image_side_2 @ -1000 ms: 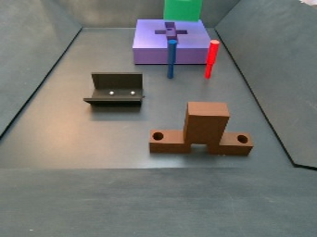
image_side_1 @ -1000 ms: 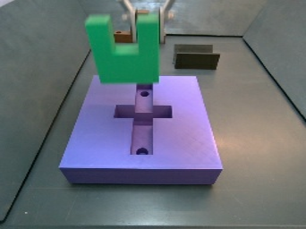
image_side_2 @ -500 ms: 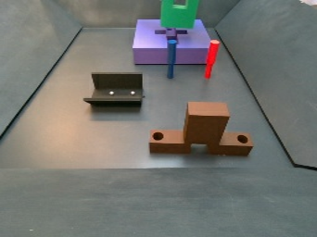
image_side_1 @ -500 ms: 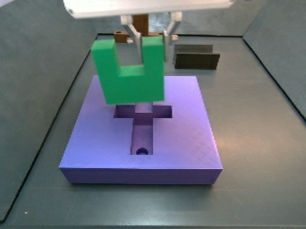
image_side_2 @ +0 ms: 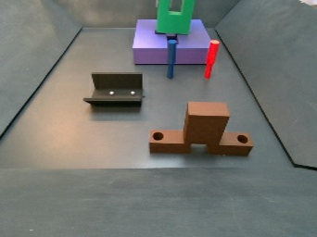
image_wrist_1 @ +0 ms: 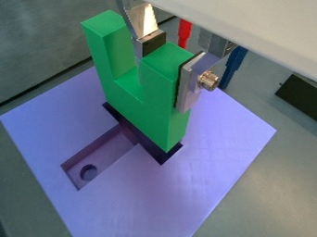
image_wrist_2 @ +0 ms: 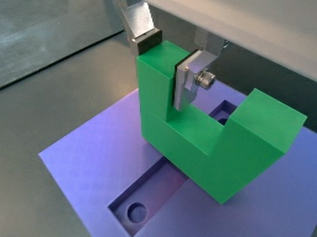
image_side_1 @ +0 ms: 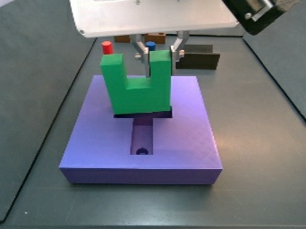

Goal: Pick up the green object. Move up. Place the green object on the fixture. Regrasp the green object. Move to above the board. Insert the green object.
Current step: Insert the green object.

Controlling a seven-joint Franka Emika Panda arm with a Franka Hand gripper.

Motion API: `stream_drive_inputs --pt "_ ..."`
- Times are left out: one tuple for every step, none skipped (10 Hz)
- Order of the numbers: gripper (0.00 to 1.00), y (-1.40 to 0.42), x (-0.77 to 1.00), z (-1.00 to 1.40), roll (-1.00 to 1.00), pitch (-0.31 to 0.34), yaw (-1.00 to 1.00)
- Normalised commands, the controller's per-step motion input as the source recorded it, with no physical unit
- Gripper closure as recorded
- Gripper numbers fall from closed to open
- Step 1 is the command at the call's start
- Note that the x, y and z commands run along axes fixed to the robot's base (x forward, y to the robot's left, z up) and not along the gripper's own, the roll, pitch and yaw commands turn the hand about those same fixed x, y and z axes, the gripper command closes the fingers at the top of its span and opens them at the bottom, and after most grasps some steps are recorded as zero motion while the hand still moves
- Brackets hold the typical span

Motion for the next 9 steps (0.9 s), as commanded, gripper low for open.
stream_drive_inputs --pt "1.00 -0.21 0.05 0.00 0.00 0.000 0.13" --pt "1.00 -0.08 0.07 -0.09 0.02 0.000 0.09" --pt "1.00 0.00 0.11 -0.13 0.05 0.000 0.03" --pt "1.00 0.00 0.14 -0.17 0.11 0.003 0.00" --pt "1.00 0.00 0.18 -0.14 0.14 0.031 0.00" --pt "1.00 0.00 0.16 -0.12 0.10 0.036 -0.02" --pt "1.00 0.00 0.16 -0.09 0.08 0.041 -0.04" --pt "1.00 0.00 0.21 -0.06 0.08 0.059 -0.07" --pt "1.00 0.00 0.20 -0.07 0.09 0.061 -0.08"
